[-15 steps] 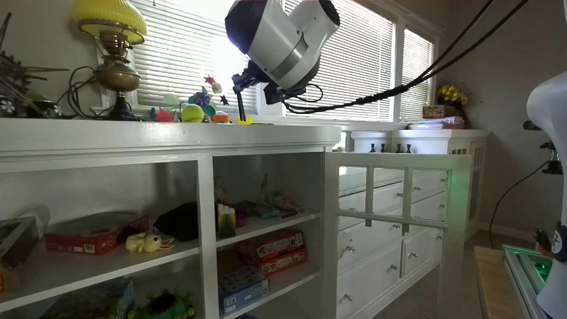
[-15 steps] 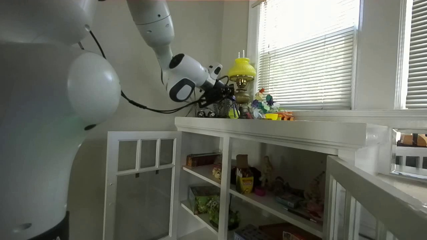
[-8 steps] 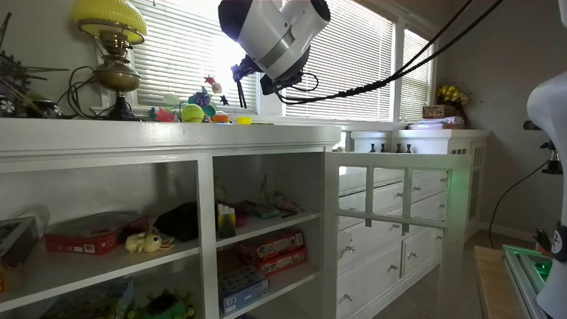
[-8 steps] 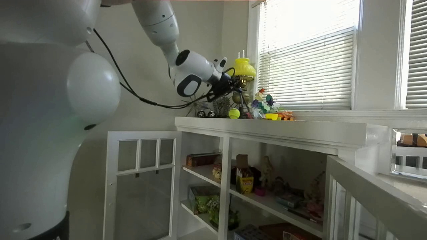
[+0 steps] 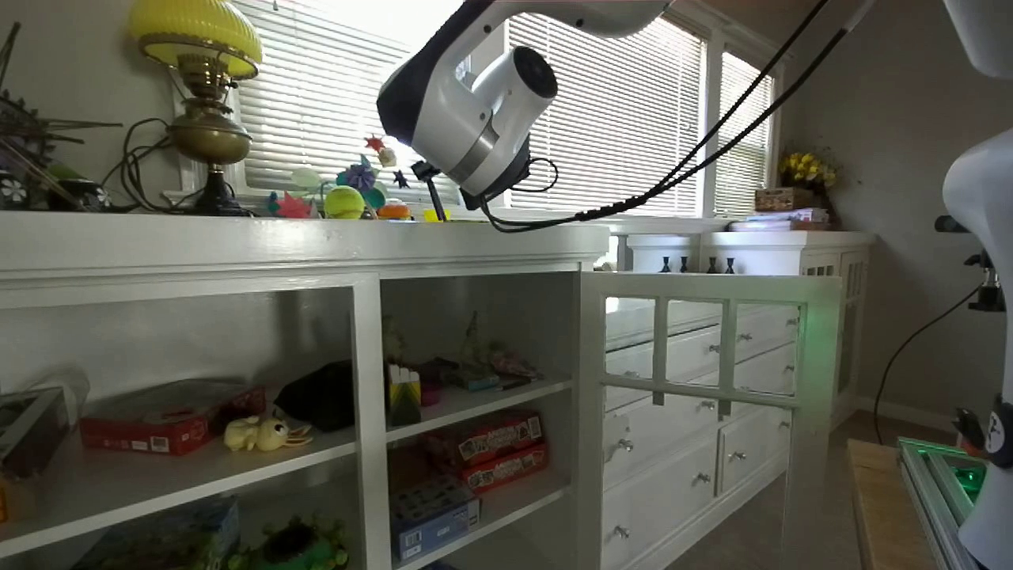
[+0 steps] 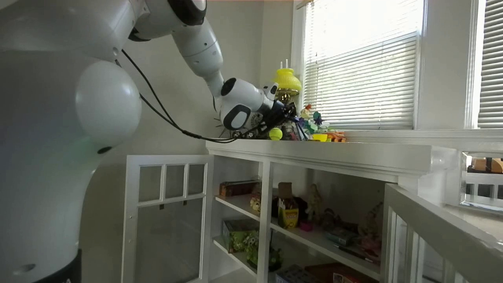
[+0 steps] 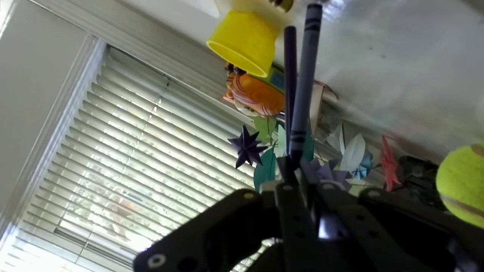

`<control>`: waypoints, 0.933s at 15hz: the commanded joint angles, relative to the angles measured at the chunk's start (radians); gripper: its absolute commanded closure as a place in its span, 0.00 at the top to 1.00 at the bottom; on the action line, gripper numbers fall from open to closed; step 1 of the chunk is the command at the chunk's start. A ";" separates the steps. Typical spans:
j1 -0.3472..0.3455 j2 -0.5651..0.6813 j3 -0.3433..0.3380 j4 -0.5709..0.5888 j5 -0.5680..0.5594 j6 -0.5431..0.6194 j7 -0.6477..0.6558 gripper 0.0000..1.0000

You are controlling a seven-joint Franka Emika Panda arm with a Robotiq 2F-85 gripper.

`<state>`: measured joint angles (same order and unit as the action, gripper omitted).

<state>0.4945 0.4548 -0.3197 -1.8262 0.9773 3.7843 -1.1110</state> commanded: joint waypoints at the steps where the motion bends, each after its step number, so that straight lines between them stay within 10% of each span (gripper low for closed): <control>1: 0.000 0.100 -0.026 0.119 0.035 -0.016 -0.037 0.02; 4: 0.002 0.140 -0.033 0.163 0.029 -0.020 -0.029 0.02; 5: 0.003 0.151 -0.033 0.175 0.030 -0.018 -0.026 0.32; 14: 0.021 0.144 -0.029 0.186 0.018 -0.007 -0.023 0.88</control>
<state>0.5018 0.5976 -0.3408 -1.6689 0.9773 3.7725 -1.1111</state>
